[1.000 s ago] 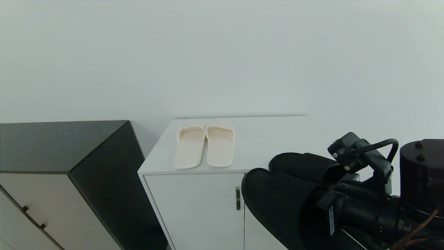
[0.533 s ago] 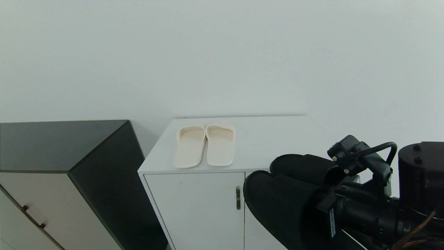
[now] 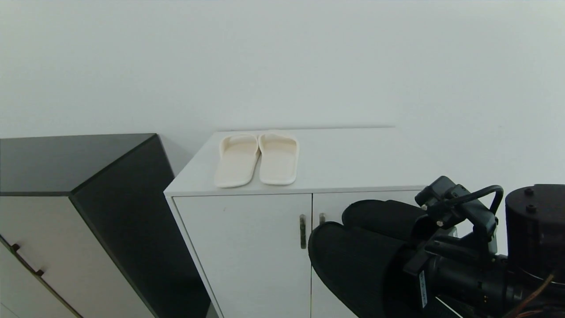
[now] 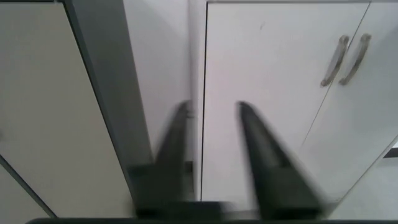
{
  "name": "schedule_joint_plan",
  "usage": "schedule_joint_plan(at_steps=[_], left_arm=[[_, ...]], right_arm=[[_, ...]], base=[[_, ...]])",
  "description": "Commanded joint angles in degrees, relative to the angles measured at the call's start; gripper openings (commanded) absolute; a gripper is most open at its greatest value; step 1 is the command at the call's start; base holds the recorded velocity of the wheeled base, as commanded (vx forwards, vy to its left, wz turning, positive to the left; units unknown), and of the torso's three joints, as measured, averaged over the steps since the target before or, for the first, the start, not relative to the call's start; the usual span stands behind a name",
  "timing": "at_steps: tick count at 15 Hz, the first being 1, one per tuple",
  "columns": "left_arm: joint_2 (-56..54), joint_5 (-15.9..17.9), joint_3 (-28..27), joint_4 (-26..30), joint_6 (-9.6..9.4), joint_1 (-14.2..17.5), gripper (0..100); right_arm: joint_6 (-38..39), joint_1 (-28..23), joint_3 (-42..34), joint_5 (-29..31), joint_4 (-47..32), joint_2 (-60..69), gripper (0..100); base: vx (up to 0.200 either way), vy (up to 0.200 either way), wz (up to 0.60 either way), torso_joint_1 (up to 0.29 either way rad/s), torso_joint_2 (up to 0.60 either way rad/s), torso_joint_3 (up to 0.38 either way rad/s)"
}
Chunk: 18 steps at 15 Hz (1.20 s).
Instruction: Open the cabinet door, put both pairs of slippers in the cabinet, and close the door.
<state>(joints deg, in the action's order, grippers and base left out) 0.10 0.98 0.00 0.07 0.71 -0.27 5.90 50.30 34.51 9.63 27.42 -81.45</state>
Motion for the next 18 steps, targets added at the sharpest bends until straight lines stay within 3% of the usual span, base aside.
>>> schedule_joint_plan(at_steps=[1,10,18], left_arm=[[-0.01,0.08,0.00,-0.07,-0.09,0.00,100],[-0.01,0.08,0.00,-0.07,-0.44,0.00,100],[-0.01,0.17,0.00,-0.07,-0.44,0.00,100]], right_arm=[[-0.10,0.06,-0.23,0.21,0.01,-0.03,0],[-0.80,0.24,-1.03,0.13,0.01,0.59,0],[-1.24,-0.11,-3.40,0.56,2.73,0.50,0]], base=[[0.000,0.000,0.00,-0.193,0.52,0.315],[0.000,0.000,0.00,-0.167,0.49,0.322],[0.000,0.000,0.00,-0.085,0.45,0.366]])
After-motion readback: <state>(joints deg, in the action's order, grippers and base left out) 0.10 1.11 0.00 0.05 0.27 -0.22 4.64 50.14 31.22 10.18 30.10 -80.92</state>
